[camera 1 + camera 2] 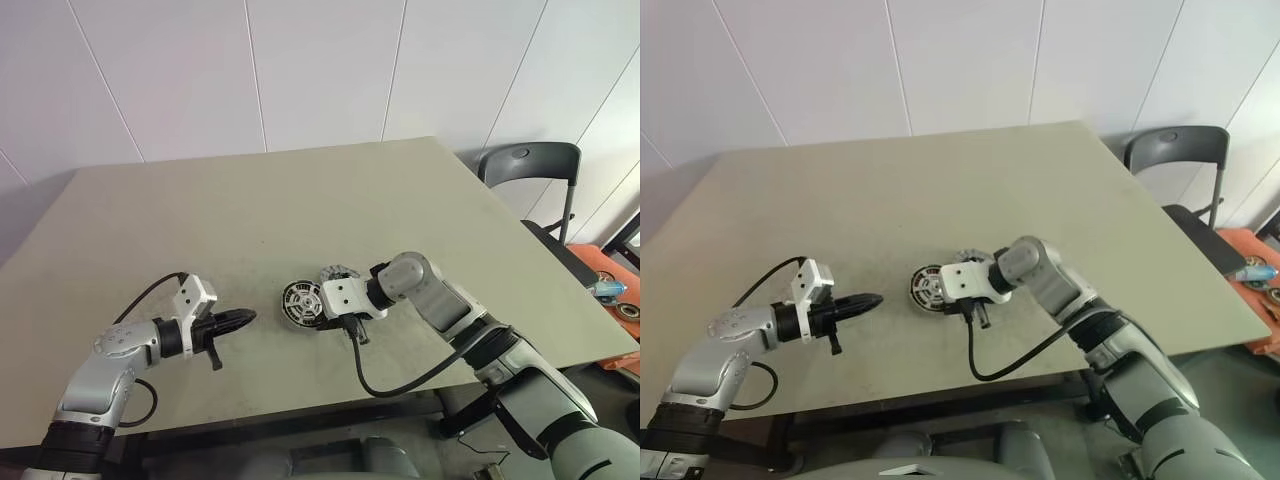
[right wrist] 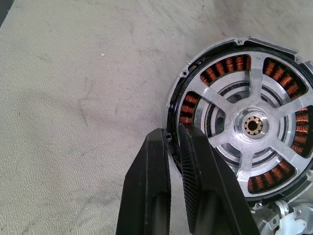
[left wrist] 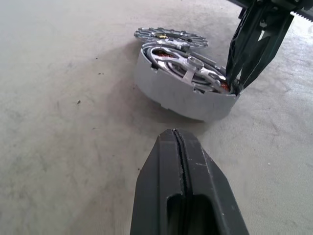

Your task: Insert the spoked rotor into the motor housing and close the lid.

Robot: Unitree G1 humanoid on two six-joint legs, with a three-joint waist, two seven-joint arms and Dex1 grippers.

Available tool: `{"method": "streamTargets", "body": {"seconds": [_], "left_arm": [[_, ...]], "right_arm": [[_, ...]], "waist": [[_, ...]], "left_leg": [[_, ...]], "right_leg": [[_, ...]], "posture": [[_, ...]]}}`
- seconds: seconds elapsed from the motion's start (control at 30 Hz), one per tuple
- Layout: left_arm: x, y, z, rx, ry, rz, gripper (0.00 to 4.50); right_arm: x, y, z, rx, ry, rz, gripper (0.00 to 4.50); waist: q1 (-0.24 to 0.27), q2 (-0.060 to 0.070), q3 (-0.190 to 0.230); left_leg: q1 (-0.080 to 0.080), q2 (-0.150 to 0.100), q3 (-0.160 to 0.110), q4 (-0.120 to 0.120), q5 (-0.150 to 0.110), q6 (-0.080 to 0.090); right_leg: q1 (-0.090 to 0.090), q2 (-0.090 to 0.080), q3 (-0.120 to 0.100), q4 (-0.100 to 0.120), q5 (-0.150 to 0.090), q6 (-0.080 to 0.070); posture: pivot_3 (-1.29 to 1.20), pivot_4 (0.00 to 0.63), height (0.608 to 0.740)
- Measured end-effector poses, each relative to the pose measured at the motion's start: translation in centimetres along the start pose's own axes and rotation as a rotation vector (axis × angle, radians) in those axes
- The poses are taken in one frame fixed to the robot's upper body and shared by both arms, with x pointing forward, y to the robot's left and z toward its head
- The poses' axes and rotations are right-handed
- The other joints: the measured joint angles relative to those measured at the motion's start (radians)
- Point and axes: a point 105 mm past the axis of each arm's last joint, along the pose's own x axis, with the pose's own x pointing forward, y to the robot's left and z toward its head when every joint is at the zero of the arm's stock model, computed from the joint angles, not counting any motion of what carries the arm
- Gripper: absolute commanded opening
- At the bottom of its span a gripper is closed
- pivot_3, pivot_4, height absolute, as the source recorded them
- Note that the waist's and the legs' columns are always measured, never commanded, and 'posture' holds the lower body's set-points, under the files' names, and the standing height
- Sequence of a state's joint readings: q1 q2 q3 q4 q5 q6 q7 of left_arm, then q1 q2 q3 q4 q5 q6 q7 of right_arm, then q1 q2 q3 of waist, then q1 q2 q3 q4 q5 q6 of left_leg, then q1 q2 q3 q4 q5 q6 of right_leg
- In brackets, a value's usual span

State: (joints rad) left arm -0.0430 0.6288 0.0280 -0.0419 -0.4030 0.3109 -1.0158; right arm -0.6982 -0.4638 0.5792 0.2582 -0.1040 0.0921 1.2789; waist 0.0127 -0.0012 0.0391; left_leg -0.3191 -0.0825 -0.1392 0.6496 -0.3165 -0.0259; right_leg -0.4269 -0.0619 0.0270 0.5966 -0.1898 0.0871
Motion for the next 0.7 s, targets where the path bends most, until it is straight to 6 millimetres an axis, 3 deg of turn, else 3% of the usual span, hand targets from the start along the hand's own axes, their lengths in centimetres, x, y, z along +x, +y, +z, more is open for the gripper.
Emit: {"method": "streamTargets", "body": {"seconds": [0.37, 0.7], "left_arm": [[0.0, 0.2, -0.2, 0.006, -0.01, 0.004, 0.0], [0.1, 0.1, -0.2, 0.006, -0.01, 0.003, 0.0]], "right_arm": [[-1.1, 0.0, -0.5, 0.057, 0.028, 0.023, 0.04], [0.0, 0.1, 0.3, 0.185, 0.028, 0.022, 0.04]], "waist": [[-0.001, 0.0, 0.0], [-0.001, 0.0, 0.0]], "left_leg": [[0.0, 0.0, 0.0, -0.001, 0.0, 0.0], [0.0, 0.0, 0.0, -0.001, 0.0, 0.0]], "right_leg": [[-0.001, 0.0, 0.0, 0.0, 0.0, 0.0], [-0.001, 0.0, 0.0, 0.0, 0.0, 0.0]], "posture": [[0.0, 0.0, 0.74], [0.0, 0.0, 0.74]]}}
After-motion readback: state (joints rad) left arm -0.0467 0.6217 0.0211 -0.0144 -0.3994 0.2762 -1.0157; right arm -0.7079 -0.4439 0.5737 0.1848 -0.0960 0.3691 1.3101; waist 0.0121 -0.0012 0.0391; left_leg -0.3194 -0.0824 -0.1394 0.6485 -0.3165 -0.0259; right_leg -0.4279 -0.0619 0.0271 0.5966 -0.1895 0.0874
